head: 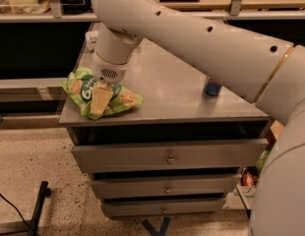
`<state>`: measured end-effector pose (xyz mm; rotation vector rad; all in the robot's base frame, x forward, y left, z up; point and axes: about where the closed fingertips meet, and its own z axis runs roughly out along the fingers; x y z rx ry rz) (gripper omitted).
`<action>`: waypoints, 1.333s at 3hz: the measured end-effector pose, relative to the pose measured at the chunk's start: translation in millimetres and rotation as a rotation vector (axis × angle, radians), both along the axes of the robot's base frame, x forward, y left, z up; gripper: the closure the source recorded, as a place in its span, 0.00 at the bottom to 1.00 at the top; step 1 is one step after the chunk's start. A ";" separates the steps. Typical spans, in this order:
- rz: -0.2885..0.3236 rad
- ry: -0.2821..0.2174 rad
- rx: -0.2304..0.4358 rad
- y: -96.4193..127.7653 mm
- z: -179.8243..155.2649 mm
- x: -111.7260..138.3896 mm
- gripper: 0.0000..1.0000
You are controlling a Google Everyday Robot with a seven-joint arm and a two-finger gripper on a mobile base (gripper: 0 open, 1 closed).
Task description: Pick green rice chip bag
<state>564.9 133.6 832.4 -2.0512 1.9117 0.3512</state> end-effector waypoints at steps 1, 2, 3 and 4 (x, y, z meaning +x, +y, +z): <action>0.000 -0.001 0.001 -0.2 0.4 0.0 1.00; 0.000 -0.003 0.003 -0.7 2.0 0.2 1.00; -0.011 -0.070 0.054 -15.1 44.7 7.4 1.00; -0.019 -0.126 0.095 -27.1 79.4 12.3 1.00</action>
Offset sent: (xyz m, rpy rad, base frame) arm 0.0081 -0.0279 0.0774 0.1103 -0.1228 -0.0216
